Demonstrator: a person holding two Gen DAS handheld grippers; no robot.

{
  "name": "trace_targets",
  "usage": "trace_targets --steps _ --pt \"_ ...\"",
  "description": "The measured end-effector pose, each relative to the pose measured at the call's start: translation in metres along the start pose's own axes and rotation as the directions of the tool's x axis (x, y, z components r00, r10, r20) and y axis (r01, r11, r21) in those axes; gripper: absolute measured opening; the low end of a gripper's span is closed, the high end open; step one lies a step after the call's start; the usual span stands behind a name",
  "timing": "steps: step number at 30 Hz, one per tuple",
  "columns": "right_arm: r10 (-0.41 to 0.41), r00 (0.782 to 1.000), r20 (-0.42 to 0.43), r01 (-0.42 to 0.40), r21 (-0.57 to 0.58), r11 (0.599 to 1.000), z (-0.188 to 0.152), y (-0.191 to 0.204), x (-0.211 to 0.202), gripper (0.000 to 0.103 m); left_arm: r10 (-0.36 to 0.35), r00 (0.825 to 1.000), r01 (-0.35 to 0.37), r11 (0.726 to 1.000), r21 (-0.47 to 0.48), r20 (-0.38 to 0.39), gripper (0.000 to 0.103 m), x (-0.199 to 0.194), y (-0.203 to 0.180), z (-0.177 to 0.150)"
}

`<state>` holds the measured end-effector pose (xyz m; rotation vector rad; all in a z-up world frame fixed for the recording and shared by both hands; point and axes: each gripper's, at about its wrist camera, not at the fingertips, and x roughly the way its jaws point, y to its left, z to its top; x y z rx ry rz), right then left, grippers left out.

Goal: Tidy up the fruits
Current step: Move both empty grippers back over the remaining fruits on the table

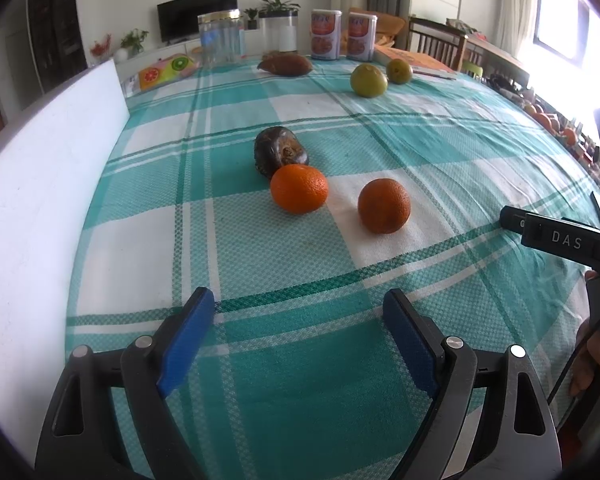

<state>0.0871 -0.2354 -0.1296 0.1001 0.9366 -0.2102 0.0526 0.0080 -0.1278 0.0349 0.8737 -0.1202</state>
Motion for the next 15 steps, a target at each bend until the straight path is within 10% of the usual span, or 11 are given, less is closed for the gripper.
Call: trace_targets --steps 15 --pt "-0.004 1.000 -0.002 0.004 -0.004 1.000 -0.0008 0.0008 0.0011 0.103 0.001 1.000 -0.001 1.000 0.001 0.000 0.088 -0.0001 -0.0007 -0.0001"
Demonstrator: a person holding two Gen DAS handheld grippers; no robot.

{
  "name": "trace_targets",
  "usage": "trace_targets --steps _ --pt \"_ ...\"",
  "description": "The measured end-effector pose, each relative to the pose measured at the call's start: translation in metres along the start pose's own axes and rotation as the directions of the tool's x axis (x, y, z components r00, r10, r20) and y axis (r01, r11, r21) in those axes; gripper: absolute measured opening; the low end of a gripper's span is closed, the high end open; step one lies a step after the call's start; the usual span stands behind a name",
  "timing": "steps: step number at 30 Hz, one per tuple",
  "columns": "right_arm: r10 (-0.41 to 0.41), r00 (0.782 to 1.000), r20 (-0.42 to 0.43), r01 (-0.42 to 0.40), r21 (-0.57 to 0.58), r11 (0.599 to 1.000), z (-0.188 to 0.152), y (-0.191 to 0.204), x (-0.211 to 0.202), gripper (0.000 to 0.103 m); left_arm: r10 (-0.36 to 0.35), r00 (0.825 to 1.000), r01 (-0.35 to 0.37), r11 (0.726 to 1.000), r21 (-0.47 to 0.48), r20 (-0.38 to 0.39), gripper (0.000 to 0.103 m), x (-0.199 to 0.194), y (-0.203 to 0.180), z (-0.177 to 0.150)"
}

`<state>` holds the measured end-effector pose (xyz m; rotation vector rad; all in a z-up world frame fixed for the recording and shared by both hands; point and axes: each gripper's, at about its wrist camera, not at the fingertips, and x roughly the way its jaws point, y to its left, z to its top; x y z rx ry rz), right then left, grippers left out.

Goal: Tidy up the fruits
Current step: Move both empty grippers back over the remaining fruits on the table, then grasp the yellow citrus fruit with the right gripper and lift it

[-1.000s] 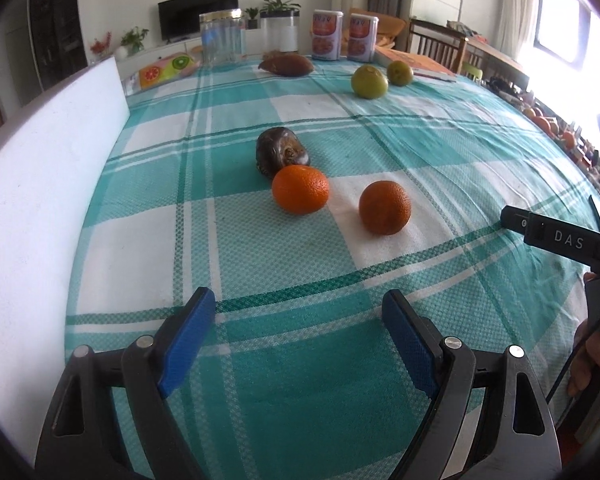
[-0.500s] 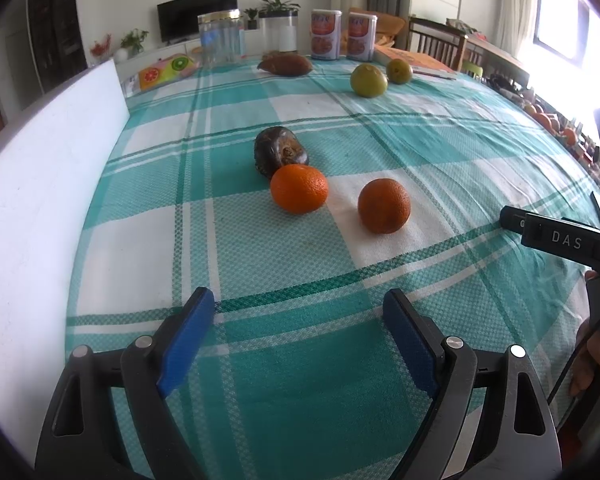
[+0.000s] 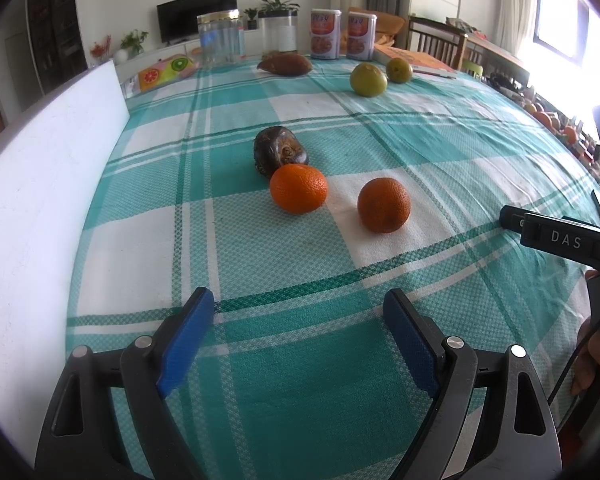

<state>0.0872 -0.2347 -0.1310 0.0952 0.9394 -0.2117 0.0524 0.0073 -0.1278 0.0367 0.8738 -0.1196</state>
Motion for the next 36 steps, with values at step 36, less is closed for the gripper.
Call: trace_targets --steps 36 --pt "0.001 1.000 -0.001 -0.001 -0.003 1.000 0.000 0.000 0.001 0.103 -0.181 0.983 0.163 0.939 -0.304 -0.032 0.087 0.008 0.043 0.058"
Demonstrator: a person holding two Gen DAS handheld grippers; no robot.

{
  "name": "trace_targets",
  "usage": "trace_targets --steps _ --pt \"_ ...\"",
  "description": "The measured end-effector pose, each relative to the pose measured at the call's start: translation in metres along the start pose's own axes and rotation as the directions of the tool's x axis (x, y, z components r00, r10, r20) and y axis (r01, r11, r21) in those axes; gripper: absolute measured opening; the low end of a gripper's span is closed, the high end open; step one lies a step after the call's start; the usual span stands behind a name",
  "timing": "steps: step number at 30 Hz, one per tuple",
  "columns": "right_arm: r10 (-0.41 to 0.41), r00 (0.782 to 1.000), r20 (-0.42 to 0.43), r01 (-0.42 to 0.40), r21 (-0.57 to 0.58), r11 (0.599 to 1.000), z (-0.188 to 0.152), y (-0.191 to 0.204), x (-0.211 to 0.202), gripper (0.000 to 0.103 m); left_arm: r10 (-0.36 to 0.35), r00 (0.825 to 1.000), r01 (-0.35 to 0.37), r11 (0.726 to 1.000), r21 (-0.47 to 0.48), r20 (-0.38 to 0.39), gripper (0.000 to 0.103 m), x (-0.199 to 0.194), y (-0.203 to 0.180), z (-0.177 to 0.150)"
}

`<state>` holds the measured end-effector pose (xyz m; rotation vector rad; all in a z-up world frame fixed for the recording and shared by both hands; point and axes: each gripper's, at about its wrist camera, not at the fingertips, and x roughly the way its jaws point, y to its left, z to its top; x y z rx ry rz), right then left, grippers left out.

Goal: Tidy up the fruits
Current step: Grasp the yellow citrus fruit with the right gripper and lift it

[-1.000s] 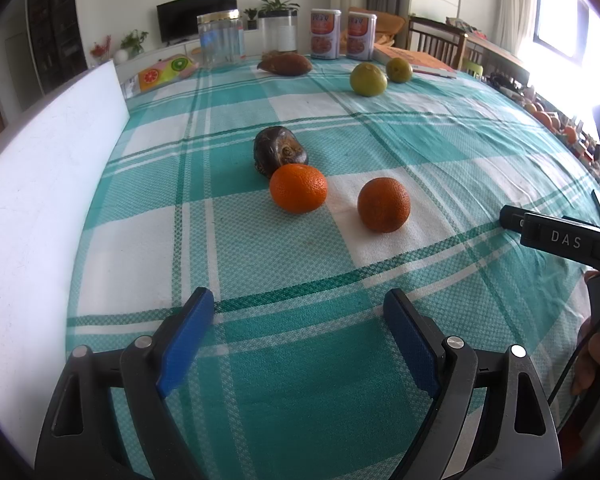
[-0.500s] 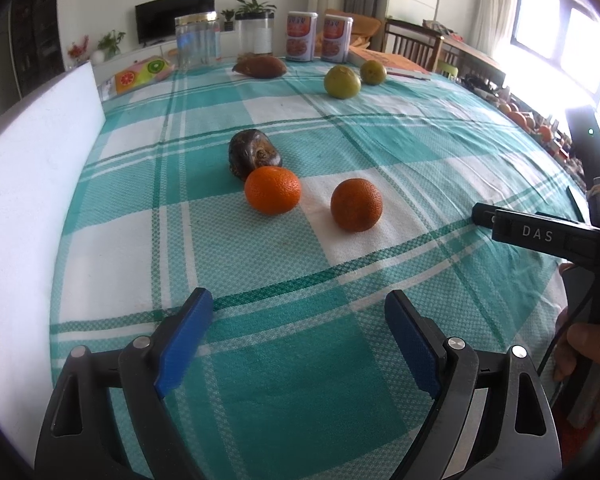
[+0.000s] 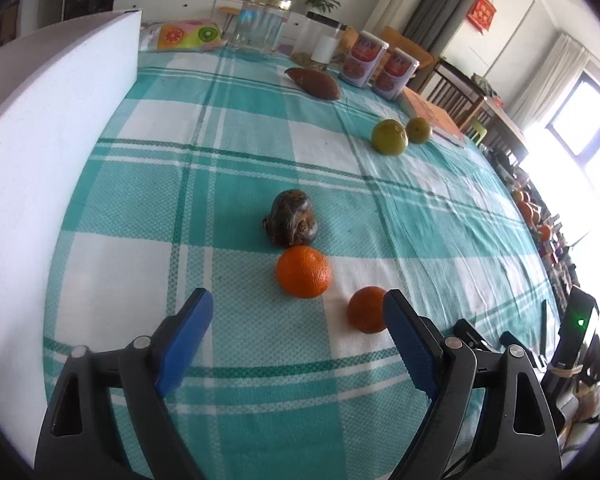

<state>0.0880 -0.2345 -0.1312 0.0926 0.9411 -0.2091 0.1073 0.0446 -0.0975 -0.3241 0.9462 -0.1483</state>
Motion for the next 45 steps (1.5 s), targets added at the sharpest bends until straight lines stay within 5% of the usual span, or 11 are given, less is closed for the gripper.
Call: trace_targets --steps 6,8,16,18,23,24,25,28,33,40,45 --pt "0.088 0.996 -0.012 -0.088 0.030 0.996 0.004 -0.008 -0.003 0.103 0.078 0.997 -0.079 0.995 0.061 0.023 0.088 -0.003 0.009 -0.017" --pt "0.257 0.966 -0.016 -0.255 0.066 0.965 0.018 -0.012 -0.003 0.103 0.104 0.994 -0.107 0.988 0.115 0.033 0.088 -0.005 0.012 -0.028" --pt "0.481 0.875 -0.055 -0.473 0.111 0.874 0.153 0.037 0.050 0.101 0.103 0.992 -0.113 0.981 0.156 0.076 0.089 -0.003 0.019 -0.041" --pt "0.493 0.865 -0.090 -0.479 0.142 0.866 0.178 0.054 0.075 0.085 0.116 0.991 -0.126 0.978 0.167 0.072 0.089 -0.001 0.016 -0.041" --pt "0.505 0.854 -0.126 -0.460 0.273 0.845 0.203 0.080 0.120 0.080 0.094 0.993 -0.105 0.982 0.159 0.071 0.091 -0.001 0.018 -0.041" --pt "0.498 0.853 -0.152 -0.446 0.281 0.850 0.204 0.085 0.127 0.064 0.093 0.993 -0.103 0.982 0.158 0.071 0.091 -0.001 0.019 -0.041" --pt "0.487 0.855 -0.180 -0.426 0.293 0.856 0.202 0.088 0.133 0.051 0.094 0.993 -0.104 0.982 0.159 0.071 0.091 0.000 0.018 -0.041" --pt "0.475 0.870 -0.130 -0.417 0.319 0.851 0.198 0.079 0.126 0.050 0.095 0.993 -0.105 0.981 0.161 0.070 0.091 0.000 0.018 -0.041" --pt "0.514 0.853 -0.094 -0.475 0.270 0.837 0.172 0.042 0.092 0.050 0.086 0.994 -0.096 0.983 0.156 0.071 0.091 0.000 0.020 -0.041" --pt "0.412 0.911 -0.012 -0.411 0.055 0.910 0.053 -0.003 -0.002 0.050 0.077 0.994 -0.087 0.984 0.153 0.072 0.092 -0.001 0.020 -0.040" --pt "0.405 0.910 0.084 -0.411 0.074 0.909 -0.001 -0.021 -0.036 0.050 0.023 0.999 -0.025 0.999 0.043 0.046 0.090 -0.002 0.022 -0.026"
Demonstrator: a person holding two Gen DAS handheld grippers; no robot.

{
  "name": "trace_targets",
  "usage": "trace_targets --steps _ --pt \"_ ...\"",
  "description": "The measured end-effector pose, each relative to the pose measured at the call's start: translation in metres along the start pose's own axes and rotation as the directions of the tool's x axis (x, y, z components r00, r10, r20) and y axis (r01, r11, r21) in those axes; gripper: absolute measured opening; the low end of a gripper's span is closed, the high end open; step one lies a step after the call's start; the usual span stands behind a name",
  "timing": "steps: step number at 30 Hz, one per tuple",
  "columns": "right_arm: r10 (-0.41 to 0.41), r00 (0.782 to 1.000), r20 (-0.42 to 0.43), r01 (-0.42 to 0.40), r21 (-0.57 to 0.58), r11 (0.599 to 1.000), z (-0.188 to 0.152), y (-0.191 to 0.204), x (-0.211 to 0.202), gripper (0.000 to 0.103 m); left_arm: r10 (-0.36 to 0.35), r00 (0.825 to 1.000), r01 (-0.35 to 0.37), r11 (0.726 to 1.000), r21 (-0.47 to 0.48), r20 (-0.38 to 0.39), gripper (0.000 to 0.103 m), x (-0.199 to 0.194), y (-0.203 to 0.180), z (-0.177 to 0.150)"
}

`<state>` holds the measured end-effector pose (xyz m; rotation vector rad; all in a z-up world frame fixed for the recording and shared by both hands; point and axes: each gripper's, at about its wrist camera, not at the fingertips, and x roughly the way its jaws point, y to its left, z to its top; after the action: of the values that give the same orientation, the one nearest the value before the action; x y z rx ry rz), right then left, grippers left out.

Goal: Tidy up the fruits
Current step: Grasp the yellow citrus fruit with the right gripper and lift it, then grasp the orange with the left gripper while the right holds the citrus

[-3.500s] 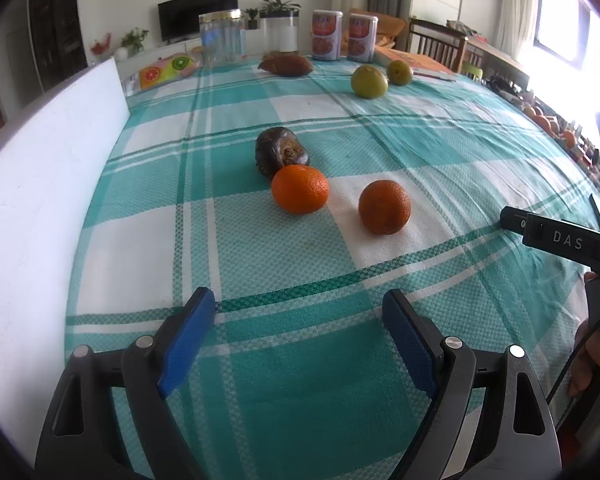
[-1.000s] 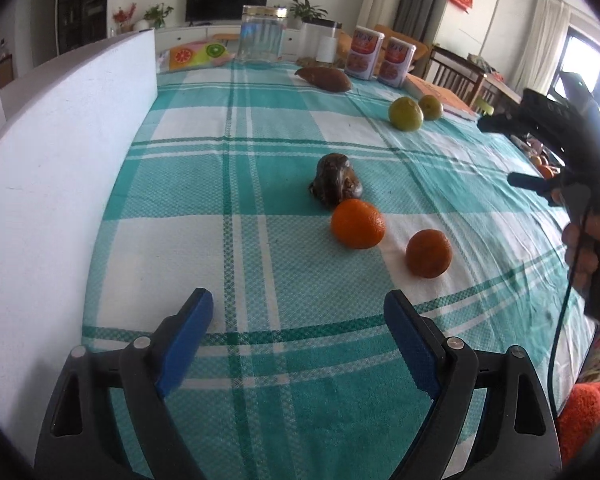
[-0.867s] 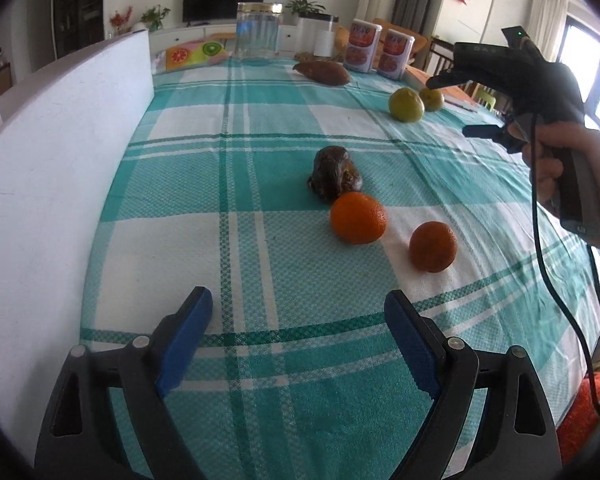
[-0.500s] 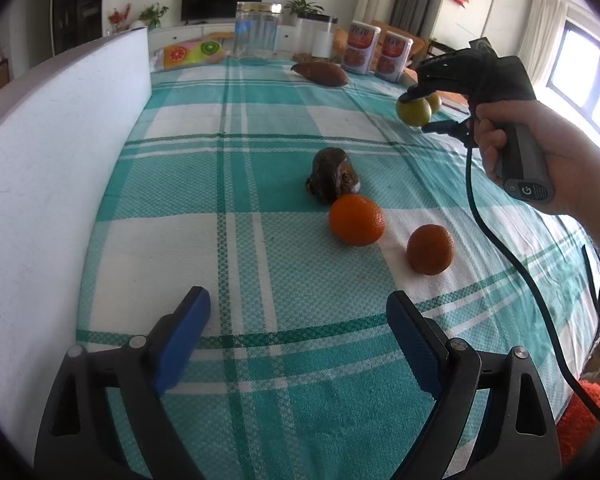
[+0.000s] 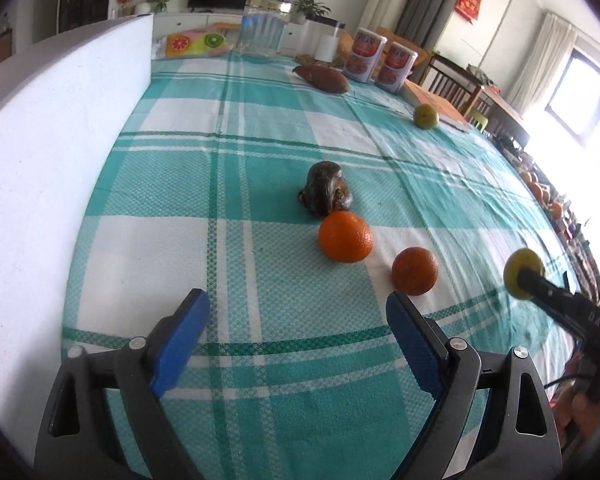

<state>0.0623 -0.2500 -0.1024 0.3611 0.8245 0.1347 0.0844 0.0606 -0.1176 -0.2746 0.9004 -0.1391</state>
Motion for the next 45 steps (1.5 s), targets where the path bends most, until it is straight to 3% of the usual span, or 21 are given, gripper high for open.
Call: trace_targets --steps 2,5,6,7,8,11,13,14,15,21,28,32,33,39,45 --pt "0.012 0.998 0.061 -0.010 -0.038 0.999 0.001 0.007 -0.015 0.050 -0.018 1.000 0.018 0.999 -0.034 0.011 0.090 -0.001 -0.005 0.010" --pt "0.008 0.996 0.094 0.002 -0.098 0.995 0.001 0.019 -0.017 0.050 0.030 0.999 -0.030 1.000 0.008 0.019 0.086 0.006 -0.019 0.024" --pt "0.015 0.996 0.086 -0.007 -0.103 0.995 -0.001 0.022 -0.015 0.050 0.037 0.999 -0.037 0.999 0.015 0.018 0.081 0.009 -0.022 0.027" --pt "0.019 0.996 0.083 -0.010 -0.108 0.994 -0.001 0.023 -0.014 0.050 0.036 0.999 -0.037 0.999 0.018 0.006 0.067 0.014 -0.025 0.030" --pt "0.019 0.996 0.092 -0.008 -0.115 0.993 -0.003 0.026 -0.016 0.050 0.035 0.999 -0.035 0.999 0.022 -0.014 0.060 0.020 -0.027 0.032" --pt "0.019 0.990 0.140 0.000 -0.135 0.991 -0.004 0.031 -0.024 0.049 0.033 0.997 -0.030 0.999 0.030 -0.071 0.052 0.039 -0.032 0.032" --pt "0.005 0.991 0.132 0.015 -0.143 0.990 -0.004 0.032 -0.022 0.048 0.042 0.998 -0.039 0.998 0.051 -0.057 0.049 0.040 -0.035 0.030" --pt "-0.004 0.993 0.118 0.021 -0.140 0.990 -0.004 0.031 -0.018 0.047 0.039 0.997 -0.035 0.997 0.071 -0.059 0.037 0.041 -0.037 0.029" --pt "-0.001 0.994 0.105 0.015 -0.128 0.992 -0.004 0.029 -0.015 0.046 0.041 0.997 -0.036 0.995 0.090 -0.064 0.034 0.041 -0.038 0.028" --pt "0.101 0.995 0.009 -0.101 -0.001 0.995 -0.001 0.004 0.004 0.047 0.045 0.998 -0.040 0.994 0.104 -0.047 0.033 0.021 -0.030 0.017" --pt "0.115 0.992 -0.055 -0.118 -0.068 0.991 0.000 0.022 0.028 0.063 0.028 0.999 -0.024 0.995 0.094 -0.039 0.033 -0.003 -0.024 0.009" --pt "0.136 0.986 -0.099 -0.145 -0.091 0.985 0.000 0.031 0.042 0.060 0.020 0.999 -0.015 0.994 0.107 -0.048 0.033 -0.004 -0.029 0.004" --pt "0.141 0.985 -0.100 -0.151 -0.101 0.983 -0.001 0.033 0.044 0.051 0.017 0.998 -0.011 0.994 0.107 -0.053 0.033 -0.003 -0.031 0.002" --pt "0.136 0.989 -0.060 -0.142 -0.106 0.984 -0.003 0.033 0.030 0.051 -0.015 0.998 0.020 0.995 0.097 -0.060 0.033 -0.015 -0.037 -0.004" --pt "0.193 0.981 -0.005 -0.192 -0.086 0.978 -0.004 0.038 -0.002 0.051 -0.161 0.986 0.162 0.986 0.041 -0.032 0.033 -0.083 -0.036 0.003"
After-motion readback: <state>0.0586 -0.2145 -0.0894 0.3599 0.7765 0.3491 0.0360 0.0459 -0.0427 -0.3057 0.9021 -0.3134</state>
